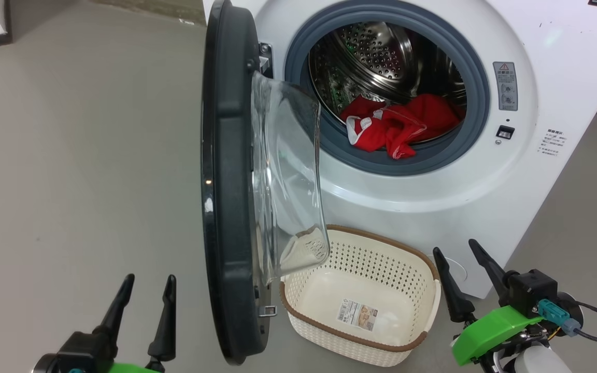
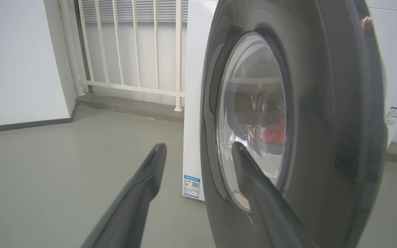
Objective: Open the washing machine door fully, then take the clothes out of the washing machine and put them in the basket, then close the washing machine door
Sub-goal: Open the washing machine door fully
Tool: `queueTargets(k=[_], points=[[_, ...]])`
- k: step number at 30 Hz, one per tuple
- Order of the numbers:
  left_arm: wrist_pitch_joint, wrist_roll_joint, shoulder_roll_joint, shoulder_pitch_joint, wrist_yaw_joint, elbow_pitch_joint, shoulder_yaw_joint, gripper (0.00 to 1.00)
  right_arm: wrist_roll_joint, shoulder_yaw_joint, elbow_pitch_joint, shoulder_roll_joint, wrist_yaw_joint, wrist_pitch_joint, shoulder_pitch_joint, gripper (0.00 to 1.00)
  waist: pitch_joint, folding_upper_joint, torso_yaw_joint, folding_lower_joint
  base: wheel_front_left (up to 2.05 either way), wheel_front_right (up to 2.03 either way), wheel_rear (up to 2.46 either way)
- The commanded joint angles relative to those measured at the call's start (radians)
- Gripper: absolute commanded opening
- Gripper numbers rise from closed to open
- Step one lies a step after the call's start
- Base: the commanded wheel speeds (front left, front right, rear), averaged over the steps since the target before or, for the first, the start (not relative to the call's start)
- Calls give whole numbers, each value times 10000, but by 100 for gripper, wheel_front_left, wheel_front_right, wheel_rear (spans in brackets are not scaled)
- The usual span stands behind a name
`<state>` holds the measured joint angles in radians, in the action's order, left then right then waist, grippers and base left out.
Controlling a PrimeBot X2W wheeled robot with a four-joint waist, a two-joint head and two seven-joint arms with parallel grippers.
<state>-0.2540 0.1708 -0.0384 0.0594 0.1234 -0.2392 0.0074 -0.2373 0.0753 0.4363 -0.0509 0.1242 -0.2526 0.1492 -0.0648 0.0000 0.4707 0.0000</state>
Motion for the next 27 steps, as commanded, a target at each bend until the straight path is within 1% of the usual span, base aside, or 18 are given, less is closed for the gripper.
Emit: queueTargets(k=[1,9,10,11,12,17,20,23,27], points=[[-78,-160,-129,130,0,307,356,100,-54,230,-350,4,65,-91,146,100,-5,0,-6,0,0,0,0],[-78,-57,-126,136,2,-19,448,100,-357,460,-434,6,65,-91,152,100,-19,0,-56,0,0,0,0],[-78,-90,-130,150,-6,-124,432,94,-382,481,-448,6,65,-91,162,100,-15,0,-65,0,0,0,0],[-78,-139,-137,185,-27,-160,429,31,-400,491,-455,6,65,-91,169,100,-8,0,-68,0,0,0,0],[-78,-166,-137,214,-44,-170,436,0,-417,499,-454,6,65,-91,175,100,-4,0,-70,0,0,0,0],[-78,-161,-135,344,-210,-107,515,0,-509,542,-419,6,65,-91,201,100,9,0,-69,0,0,0,0],[-65,-23,-130,435,-392,295,496,0,-547,542,-368,6,65,-91,226,100,18,0,-48,0,0,0,0],[202,126,-127,595,-640,941,471,0,-595,517,-301,6,65,-91,257,100,16,0,-25,0,0,0,0],[618,268,-123,895,-1041,2294,415,0,-653,532,-242,6,65,-91,292,100,20,0,-16,0,0,0,0]])
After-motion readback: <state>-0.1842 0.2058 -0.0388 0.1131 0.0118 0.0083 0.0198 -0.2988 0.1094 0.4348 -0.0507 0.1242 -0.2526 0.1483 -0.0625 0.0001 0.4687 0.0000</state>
